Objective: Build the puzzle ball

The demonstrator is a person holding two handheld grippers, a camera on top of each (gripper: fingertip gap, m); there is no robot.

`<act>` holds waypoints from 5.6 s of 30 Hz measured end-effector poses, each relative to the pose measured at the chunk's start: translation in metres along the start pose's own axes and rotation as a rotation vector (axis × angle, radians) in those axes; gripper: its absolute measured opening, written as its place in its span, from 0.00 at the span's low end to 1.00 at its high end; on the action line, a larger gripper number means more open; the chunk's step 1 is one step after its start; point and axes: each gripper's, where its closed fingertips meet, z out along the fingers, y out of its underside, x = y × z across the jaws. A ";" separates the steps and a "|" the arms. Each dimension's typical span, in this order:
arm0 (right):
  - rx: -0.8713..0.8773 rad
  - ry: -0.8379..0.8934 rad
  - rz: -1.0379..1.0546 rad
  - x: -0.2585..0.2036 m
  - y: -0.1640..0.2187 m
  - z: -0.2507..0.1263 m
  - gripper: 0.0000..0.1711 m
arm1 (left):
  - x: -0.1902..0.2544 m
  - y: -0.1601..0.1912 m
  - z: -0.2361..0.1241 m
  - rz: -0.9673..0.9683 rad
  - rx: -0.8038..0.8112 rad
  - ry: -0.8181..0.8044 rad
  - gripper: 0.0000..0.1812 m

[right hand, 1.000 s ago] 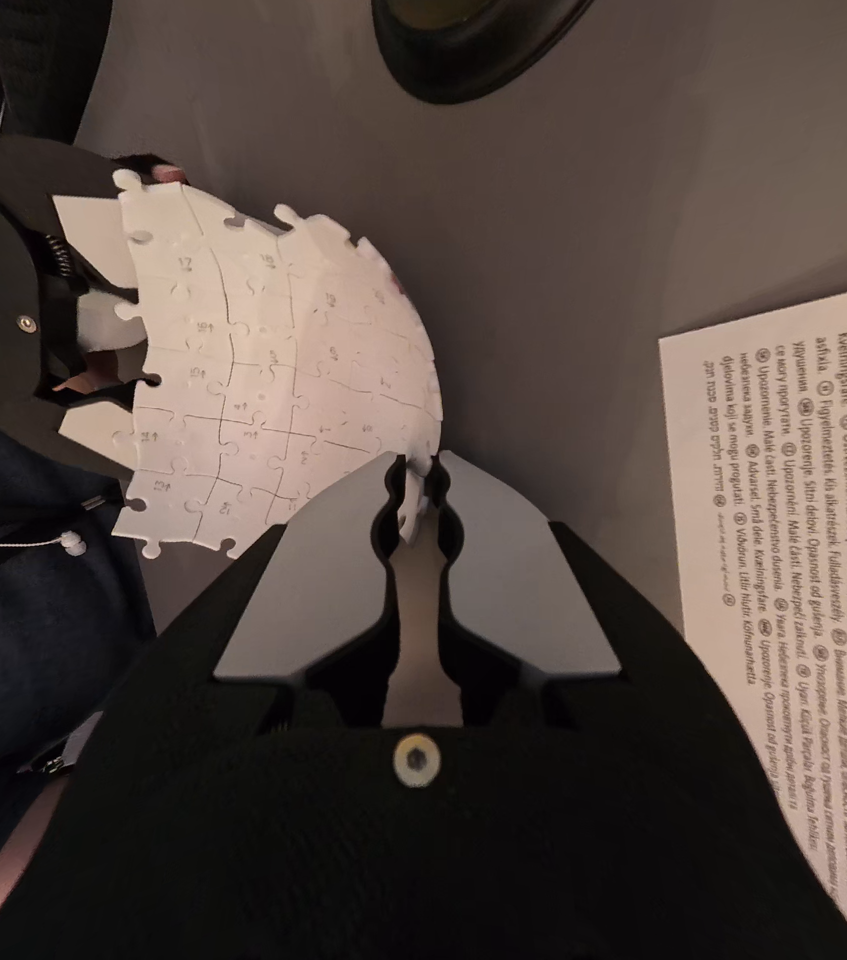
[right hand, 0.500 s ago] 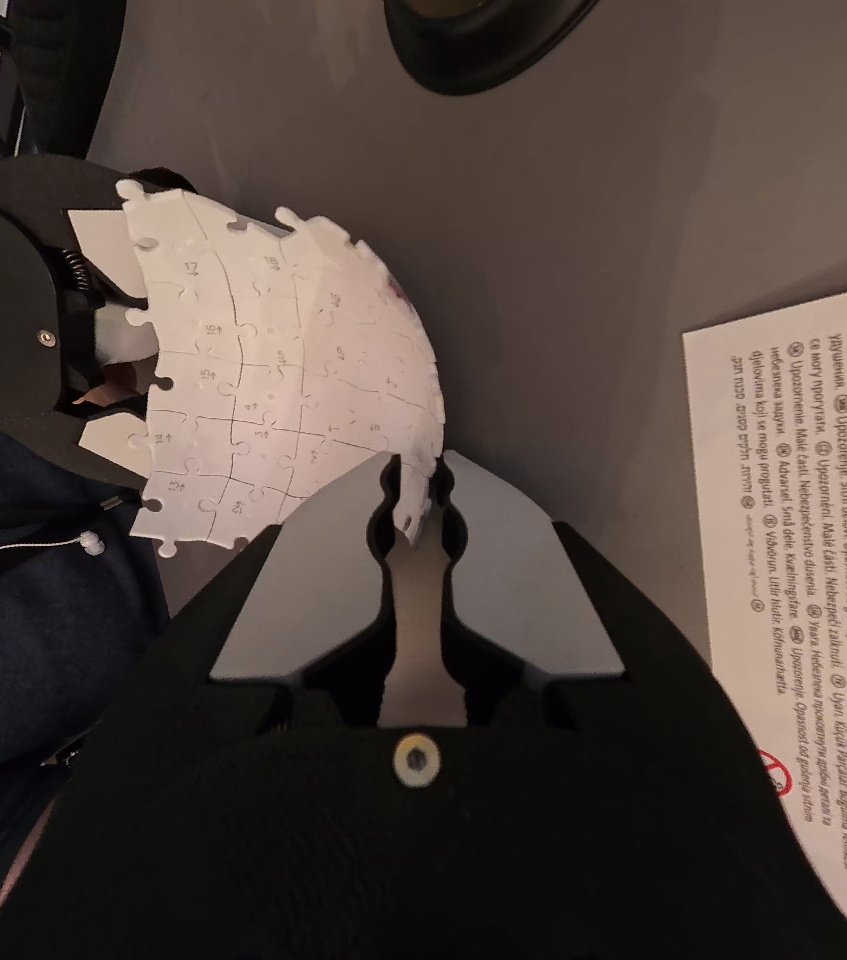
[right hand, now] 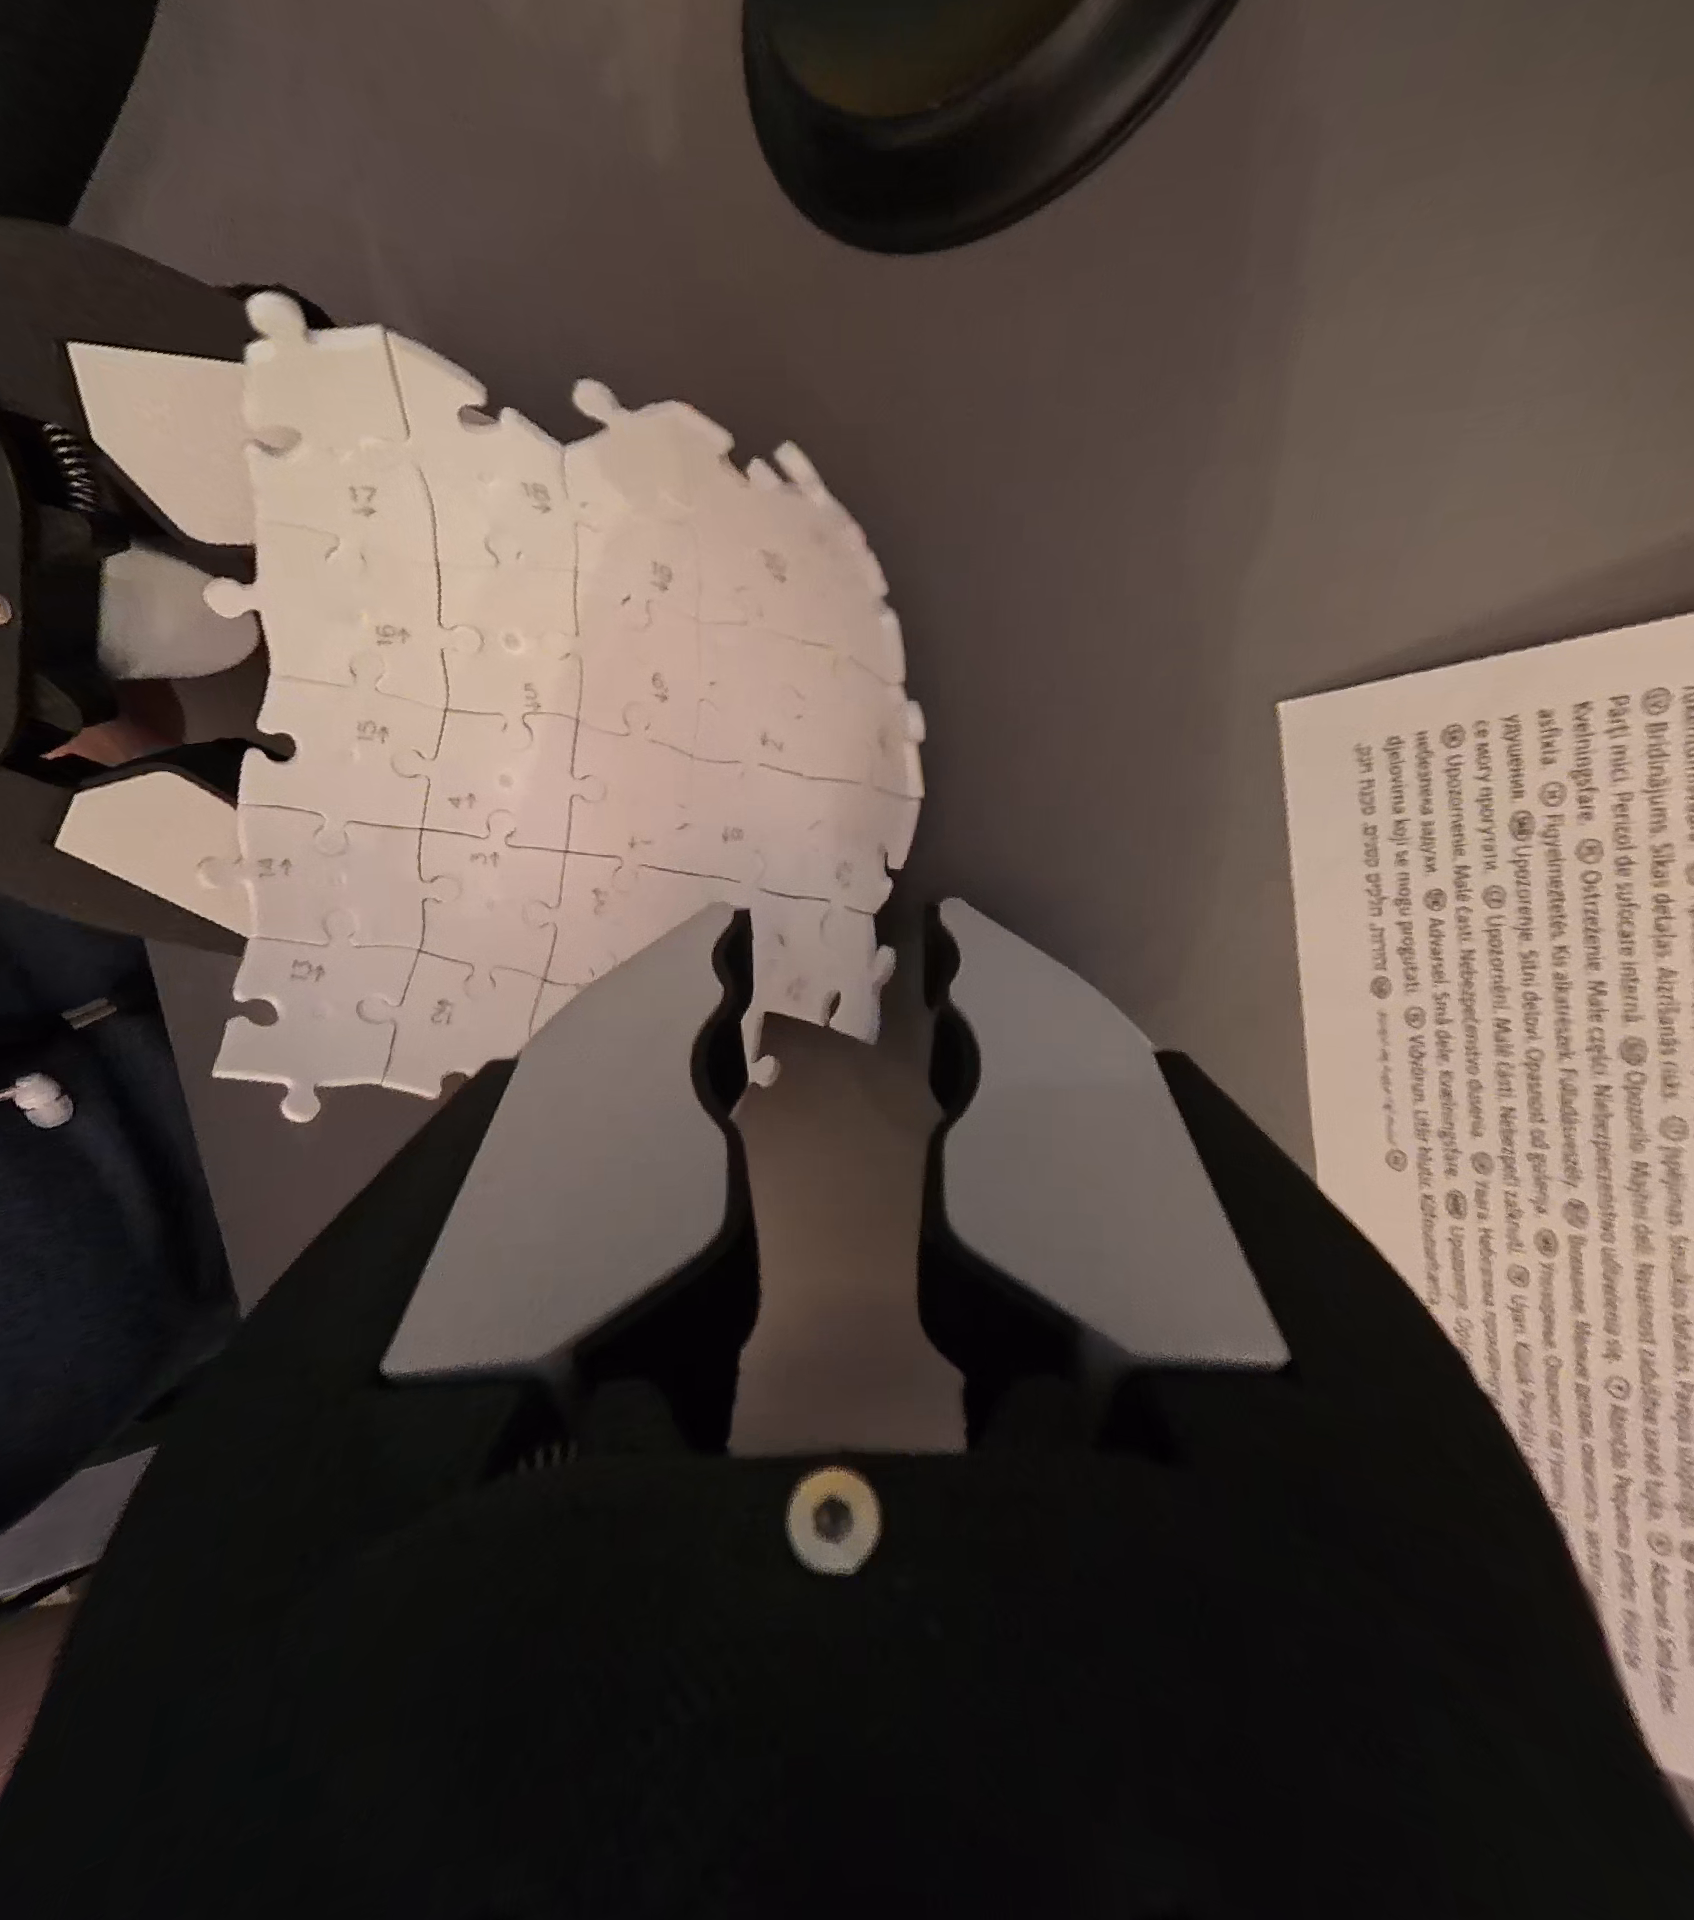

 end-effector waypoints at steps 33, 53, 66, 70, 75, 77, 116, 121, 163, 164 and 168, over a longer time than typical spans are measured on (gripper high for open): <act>-0.158 0.395 -0.303 0.033 0.077 -0.045 0.21 | -0.003 -0.002 0.001 0.020 0.008 -0.008 0.49; -0.095 0.459 -0.331 0.040 0.069 -0.044 0.06 | -0.002 -0.003 0.001 0.026 0.012 -0.005 0.49; -0.039 0.496 -0.330 0.028 0.058 -0.056 0.04 | -0.002 -0.003 0.001 0.028 0.012 -0.002 0.48; 0.031 0.562 -0.323 0.010 0.042 -0.073 0.04 | -0.001 -0.002 0.002 0.030 0.001 -0.002 0.48; -0.015 0.649 -0.417 -0.008 0.030 -0.063 0.04 | 0.000 -0.003 0.002 0.036 -0.007 0.002 0.48; -0.081 0.664 -0.449 -0.008 0.031 -0.056 0.04 | -0.001 -0.004 0.002 0.040 -0.006 -0.001 0.48; -0.339 0.623 -0.331 0.016 0.049 -0.028 0.10 | -0.002 -0.028 -0.001 0.248 0.045 -0.146 0.44; -0.250 0.586 -0.332 0.010 0.039 -0.030 0.06 | -0.002 -0.028 -0.001 0.248 0.045 -0.146 0.44; -0.020 0.446 -0.191 0.010 0.037 -0.014 0.01 | 0.016 -0.055 0.004 0.298 0.183 0.007 0.53; -0.009 0.437 -0.179 0.010 0.037 -0.014 0.01 | 0.017 -0.057 0.004 0.303 0.192 0.024 0.55; 0.040 0.416 -0.147 0.010 0.037 -0.014 0.01 | 0.019 -0.059 0.006 0.329 0.201 0.054 0.55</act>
